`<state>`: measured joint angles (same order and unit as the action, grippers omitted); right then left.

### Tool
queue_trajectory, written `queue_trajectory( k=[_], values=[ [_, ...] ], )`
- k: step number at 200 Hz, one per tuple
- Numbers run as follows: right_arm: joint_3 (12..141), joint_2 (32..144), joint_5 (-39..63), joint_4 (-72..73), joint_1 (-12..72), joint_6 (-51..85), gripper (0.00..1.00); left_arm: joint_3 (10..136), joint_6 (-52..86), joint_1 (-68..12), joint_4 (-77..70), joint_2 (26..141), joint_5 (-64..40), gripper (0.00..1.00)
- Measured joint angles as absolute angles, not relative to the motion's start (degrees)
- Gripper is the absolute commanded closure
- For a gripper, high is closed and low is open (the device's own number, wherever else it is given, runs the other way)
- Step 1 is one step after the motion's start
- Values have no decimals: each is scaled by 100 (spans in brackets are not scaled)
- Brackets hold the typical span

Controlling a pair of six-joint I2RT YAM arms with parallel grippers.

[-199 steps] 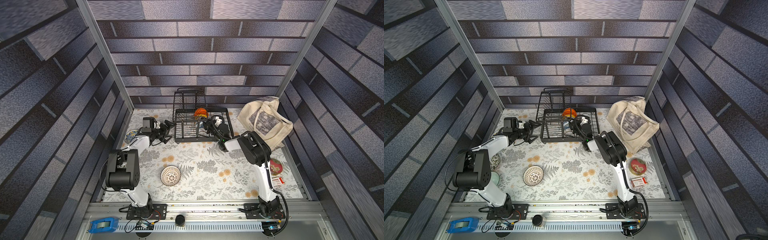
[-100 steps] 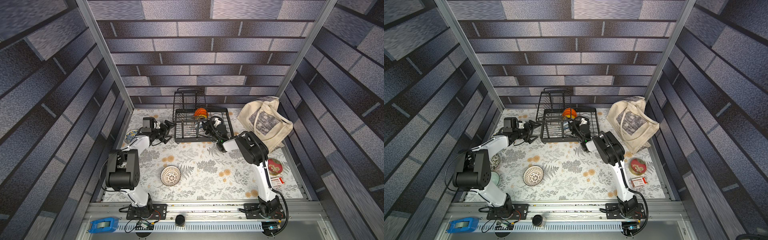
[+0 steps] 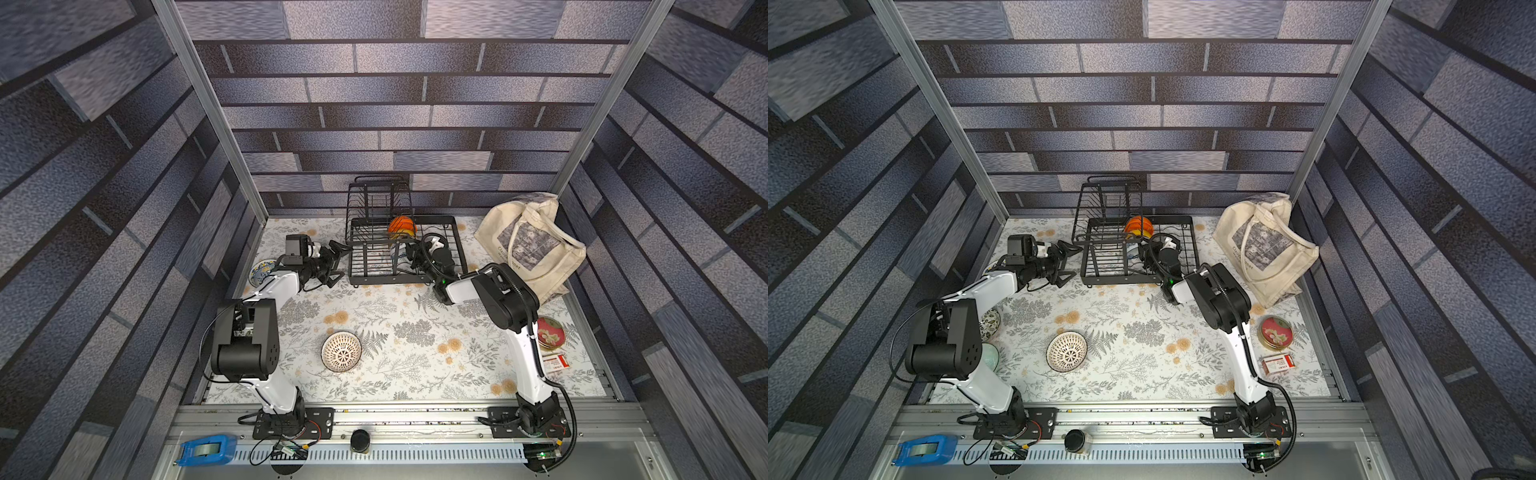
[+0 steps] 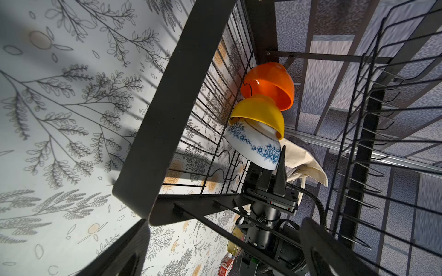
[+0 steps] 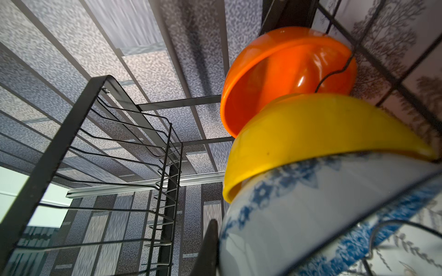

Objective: Load bowls into a dish rack
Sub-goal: Place the bowl in the dish rack.

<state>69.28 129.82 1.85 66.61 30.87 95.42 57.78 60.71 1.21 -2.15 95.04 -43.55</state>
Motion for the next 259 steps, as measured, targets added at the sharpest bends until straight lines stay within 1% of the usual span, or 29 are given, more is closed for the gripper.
queue_trajectory(
  k=[31, 66, 93, 156, 176, 196, 259],
  values=[
    [6875, 12840, 176, 6379, 3089, 9618, 85, 5778, 6071, 121, -215, 9504, -4355, 0],
    [6871, 12752, 224, 6034, 3089, 9662, 77, 5778, 6073, 121, -215, 9504, -4355, 0],
    [6871, 12700, 252, 5854, 3089, 9668, 75, 5778, 6073, 121, -215, 9504, -4357, 0],
    [6849, 12619, 287, 5658, 3089, 9664, 69, 5778, 6093, 121, -215, 9504, -4357, 0],
    [6840, 12597, 305, 5586, 3089, 9666, 65, 5776, 6095, 121, -215, 9504, -4357, 0],
    [6840, 12586, 307, 5524, 3089, 9664, 60, 5776, 6097, 121, -215, 9504, -4357, 0],
    [6838, 12462, 309, 5419, 3089, 9644, 54, 5776, 6114, 121, -217, 9504, -4375, 0]
  ],
)
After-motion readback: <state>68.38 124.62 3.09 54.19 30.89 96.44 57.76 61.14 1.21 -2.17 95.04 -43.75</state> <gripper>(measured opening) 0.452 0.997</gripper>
